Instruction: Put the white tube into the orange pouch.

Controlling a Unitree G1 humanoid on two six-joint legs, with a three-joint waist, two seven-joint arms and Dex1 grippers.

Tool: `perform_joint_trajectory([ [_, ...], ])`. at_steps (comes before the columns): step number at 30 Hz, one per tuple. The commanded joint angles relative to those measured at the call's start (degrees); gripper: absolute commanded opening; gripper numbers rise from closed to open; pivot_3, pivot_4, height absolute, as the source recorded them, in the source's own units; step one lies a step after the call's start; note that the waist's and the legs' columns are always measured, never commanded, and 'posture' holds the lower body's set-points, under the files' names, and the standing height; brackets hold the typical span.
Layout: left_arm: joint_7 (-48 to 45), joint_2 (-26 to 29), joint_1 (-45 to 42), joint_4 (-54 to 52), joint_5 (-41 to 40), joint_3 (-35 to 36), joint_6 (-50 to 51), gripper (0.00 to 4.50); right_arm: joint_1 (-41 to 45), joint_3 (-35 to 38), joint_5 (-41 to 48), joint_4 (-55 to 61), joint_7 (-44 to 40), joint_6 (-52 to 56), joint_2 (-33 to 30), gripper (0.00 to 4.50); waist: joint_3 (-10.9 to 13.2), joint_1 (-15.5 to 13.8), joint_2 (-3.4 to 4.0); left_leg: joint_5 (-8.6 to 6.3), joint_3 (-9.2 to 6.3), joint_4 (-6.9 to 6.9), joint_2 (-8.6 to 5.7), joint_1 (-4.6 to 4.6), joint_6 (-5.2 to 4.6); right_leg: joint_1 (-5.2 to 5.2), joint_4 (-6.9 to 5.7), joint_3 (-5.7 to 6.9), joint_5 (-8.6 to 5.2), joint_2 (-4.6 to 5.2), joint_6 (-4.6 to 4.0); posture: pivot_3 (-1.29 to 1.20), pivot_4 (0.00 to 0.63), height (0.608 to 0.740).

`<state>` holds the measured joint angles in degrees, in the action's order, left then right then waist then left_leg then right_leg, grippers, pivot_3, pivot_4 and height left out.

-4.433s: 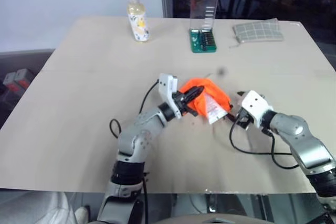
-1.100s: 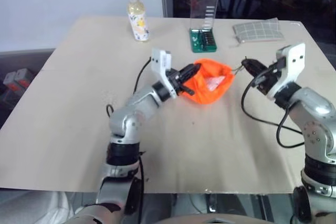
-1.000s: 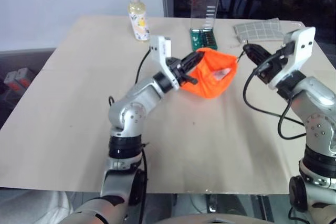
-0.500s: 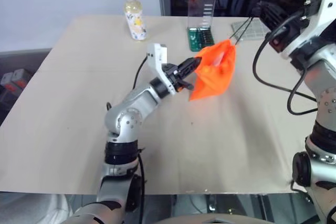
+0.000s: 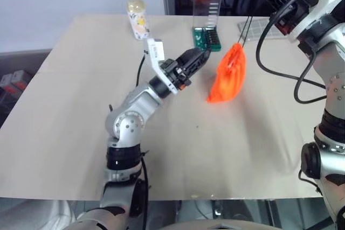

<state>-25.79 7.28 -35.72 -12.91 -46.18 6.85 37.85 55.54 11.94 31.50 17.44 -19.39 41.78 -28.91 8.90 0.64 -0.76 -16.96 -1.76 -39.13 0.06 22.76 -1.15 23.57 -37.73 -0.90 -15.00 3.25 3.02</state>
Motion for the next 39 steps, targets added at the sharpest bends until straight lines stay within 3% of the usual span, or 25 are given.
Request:
perform_joint_trajectory([
  [1,-0.3,-0.59,-4.06,0.67,0.87,0.34,-3.82,2.59,-0.52,-1.95,-2.44,1.87,-2.68,-3.29,-2.6,0.0,-0.02,-0.13,-0.02,0.0,-0.04,0.01,0.0,0.0,0.0,-0.03,0.02,0.03,0.0,-0.02,0.0,0.0,0.15,0.74],
  [4,0.18,-2.57,-10.24,5.53,2.59,0.15,-7.42,2.59,7.34,3.5,3.82,-1.14,2.86,-3.36,3.35,0.0,0.0,0.15,-0.01,0.0,0.05,-0.02,-0.04,0.0,0.0,-0.03,0.0,-0.06,0.01,0.01,0.01,0.0,0.15,0.74],
  [5,0.41,-3.37,-12.2,6.7,2.52,0.37,-8.11,2.59,8.03,2.52,2.33,-1.66,2.41,-4.1,2.82,0.0,0.04,0.12,0.01,0.0,0.1,-0.07,-0.04,0.01,-0.01,0.01,-0.05,-0.1,0.03,0.01,0.04,0.0,0.15,0.74],
  [12,0.37,-5.98,-17.82,9.51,1.29,1.07,-9.44,2.59,-2.49,-14.15,-16.6,-1.03,-6.3,-15.99,-6.75,0.0,-0.06,0.17,-0.1,0.0,0.0,0.02,-0.07,0.07,-0.02,-0.09,0.06,-0.01,0.03,0.0,0.05,0.0,0.15,0.74],
  [15,-0.01,-6.7,-18.79,10.13,0.79,1.42,-9.82,2.59,-3.98,-17.31,-21.04,-0.49,-8.64,-20.29,-7.81,0.0,-0.01,0.36,-0.07,0.0,0.1,0.02,-0.06,0.08,-0.01,0.06,0.06,-0.12,0.03,0.02,0.06,0.0,0.15,0.74],
  [26,-6.62,-3.18,-16.87,8.29,6.08,-5.2,-9.81,2.59,-3.39,-16.49,-26.78,-2.0,-9.4,-25.6,-5.82,0.0,0.0,0.13,-0.08,0.02,0.0,-0.08,-0.05,0.02,0.03,0.03,0.0,-0.09,0.03,-0.04,0.06,0.0,0.15,0.74],
  [39,-6.48,-2.01,-16.03,10.83,11.76,-7.06,-11.32,2.59,-3.05,-14.8,-29.18,-3.01,-9.38,-27.61,-4.71,0.0,0.0,0.13,-0.07,0.02,-0.01,-0.08,-0.05,0.02,0.03,0.04,0.0,-0.1,0.04,-0.03,0.06,0.0,0.15,0.74],
])
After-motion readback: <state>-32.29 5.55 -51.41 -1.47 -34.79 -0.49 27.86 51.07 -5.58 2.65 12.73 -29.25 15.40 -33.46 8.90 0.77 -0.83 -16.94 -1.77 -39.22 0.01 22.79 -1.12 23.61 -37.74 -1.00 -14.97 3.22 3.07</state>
